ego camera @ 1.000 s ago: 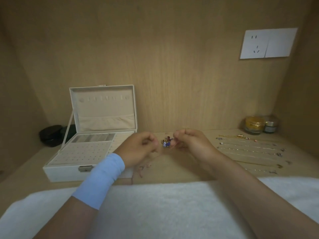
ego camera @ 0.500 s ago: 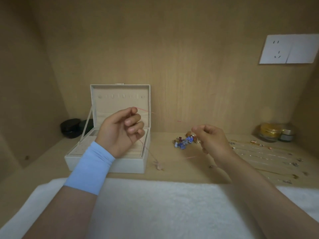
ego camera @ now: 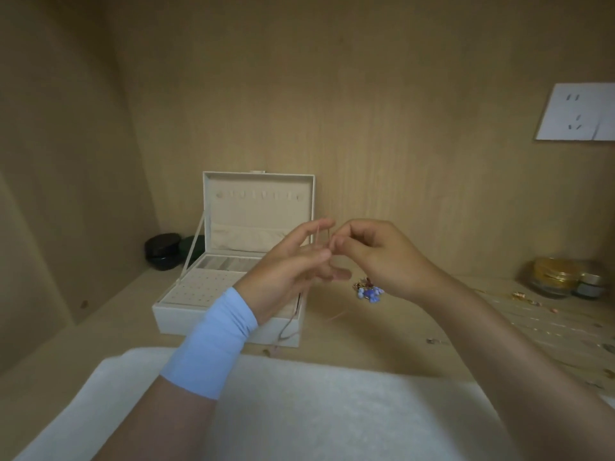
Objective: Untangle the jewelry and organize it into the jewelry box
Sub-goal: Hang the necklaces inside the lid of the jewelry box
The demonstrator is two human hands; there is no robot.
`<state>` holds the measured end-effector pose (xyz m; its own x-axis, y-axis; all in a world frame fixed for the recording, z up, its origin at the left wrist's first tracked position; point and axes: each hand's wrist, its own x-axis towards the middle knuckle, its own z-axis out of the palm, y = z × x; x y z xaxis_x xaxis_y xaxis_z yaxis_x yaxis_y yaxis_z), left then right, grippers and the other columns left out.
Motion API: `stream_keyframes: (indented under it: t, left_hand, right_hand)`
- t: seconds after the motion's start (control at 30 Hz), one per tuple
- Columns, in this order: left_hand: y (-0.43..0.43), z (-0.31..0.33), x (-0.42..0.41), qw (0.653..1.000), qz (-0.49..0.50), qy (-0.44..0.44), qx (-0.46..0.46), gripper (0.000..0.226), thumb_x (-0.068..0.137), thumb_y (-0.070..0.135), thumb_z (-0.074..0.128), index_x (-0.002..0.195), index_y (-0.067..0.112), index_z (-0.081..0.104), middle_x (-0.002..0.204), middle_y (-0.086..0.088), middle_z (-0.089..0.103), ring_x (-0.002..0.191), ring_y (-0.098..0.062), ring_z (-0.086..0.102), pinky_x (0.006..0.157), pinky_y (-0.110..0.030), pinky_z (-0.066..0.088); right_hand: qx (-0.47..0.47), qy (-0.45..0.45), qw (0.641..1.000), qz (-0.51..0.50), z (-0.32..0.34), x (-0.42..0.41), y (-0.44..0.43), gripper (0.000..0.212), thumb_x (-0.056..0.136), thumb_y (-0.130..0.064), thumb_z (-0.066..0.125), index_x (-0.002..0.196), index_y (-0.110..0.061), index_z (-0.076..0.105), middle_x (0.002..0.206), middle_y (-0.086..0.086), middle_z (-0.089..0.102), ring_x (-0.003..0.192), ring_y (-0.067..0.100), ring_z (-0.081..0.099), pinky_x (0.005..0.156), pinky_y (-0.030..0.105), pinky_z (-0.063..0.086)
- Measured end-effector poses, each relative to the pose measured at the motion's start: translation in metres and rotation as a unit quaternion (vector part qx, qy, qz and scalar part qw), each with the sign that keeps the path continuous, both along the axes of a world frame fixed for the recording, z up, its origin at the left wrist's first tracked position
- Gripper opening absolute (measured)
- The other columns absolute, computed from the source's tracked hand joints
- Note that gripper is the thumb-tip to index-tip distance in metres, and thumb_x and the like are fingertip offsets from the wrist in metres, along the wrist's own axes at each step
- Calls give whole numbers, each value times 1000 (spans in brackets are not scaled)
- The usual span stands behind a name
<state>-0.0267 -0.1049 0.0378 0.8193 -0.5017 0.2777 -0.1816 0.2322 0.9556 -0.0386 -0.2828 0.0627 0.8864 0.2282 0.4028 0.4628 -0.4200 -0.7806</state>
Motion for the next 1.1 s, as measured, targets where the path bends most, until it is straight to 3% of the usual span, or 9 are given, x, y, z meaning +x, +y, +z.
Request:
stream_keyframes:
  t: [0.07,0.17,0.3,0.4,0.5,0.63,0.83,1.0,1.1]
  left_hand:
    - [2,2,-2,998,47,1,41,36,95,5,56,129,16,54,94,-19,63,68,-23,56,71,-27,51]
    - [12,8,3,988,77,-5,132,26,92,15,64,118,12,65,62,1,47,53,-14,37,64,-31,44]
    - [32,19,11,939,171,-40,297,21,90,29,68,98,10,72,59,4,47,53,-14,43,61,-28,44]
    - [46,19,14,905,221,-72,356,17,92,25,65,93,9,70,62,7,55,44,0,48,51,-18,41]
    - [59,11,13,904,232,-47,357,13,93,22,62,89,12,69,59,10,53,43,0,46,46,-19,38]
    - [66,-1,8,914,211,-12,347,17,94,19,60,77,16,61,50,9,52,40,-6,43,45,-20,33]
    - [54,6,0,962,114,50,245,16,95,12,54,82,13,63,58,0,49,39,-14,32,49,-28,41]
    - [40,13,-1,969,69,37,236,15,97,10,51,88,9,63,59,-2,46,43,-15,34,51,-29,48]
    - [28,17,3,974,41,32,221,15,98,9,52,89,8,64,57,-3,40,44,-16,35,55,-31,50]
  right_hand:
    - [-25,-24,999,-28,3,9,2,20,94,-22,58,80,-22,72,88,7,74,85,22,69,88,43,54]
    - [-49,-16,997,-52,4,16,8,25,92,-20,57,75,-30,73,88,8,74,75,18,62,74,27,50]
    - [-63,40,997,-35,-18,22,29,20,94,-19,59,78,-21,72,72,-5,64,57,-2,48,62,22,41]
    - [-143,78,987,-4,-38,26,44,12,90,-23,63,89,-18,74,82,-9,68,65,-3,58,72,24,49]
    - [-211,65,975,34,-51,22,52,7,81,-25,73,84,-19,76,90,-5,72,84,7,65,83,27,53]
    - [-271,-4,962,39,-57,15,53,34,64,-51,87,82,-27,72,97,-6,61,91,9,60,85,27,50]
    - [-324,-19,945,37,-48,4,39,16,74,-24,82,85,-19,73,100,-2,61,95,15,59,92,35,48]
    - [-345,33,938,14,-38,-6,8,14,71,-23,83,80,-22,74,96,-11,63,94,8,61,93,31,49]
    - [-380,67,922,-2,-26,-10,-7,7,76,-28,79,81,-23,76,92,-10,70,88,4,63,84,26,52]
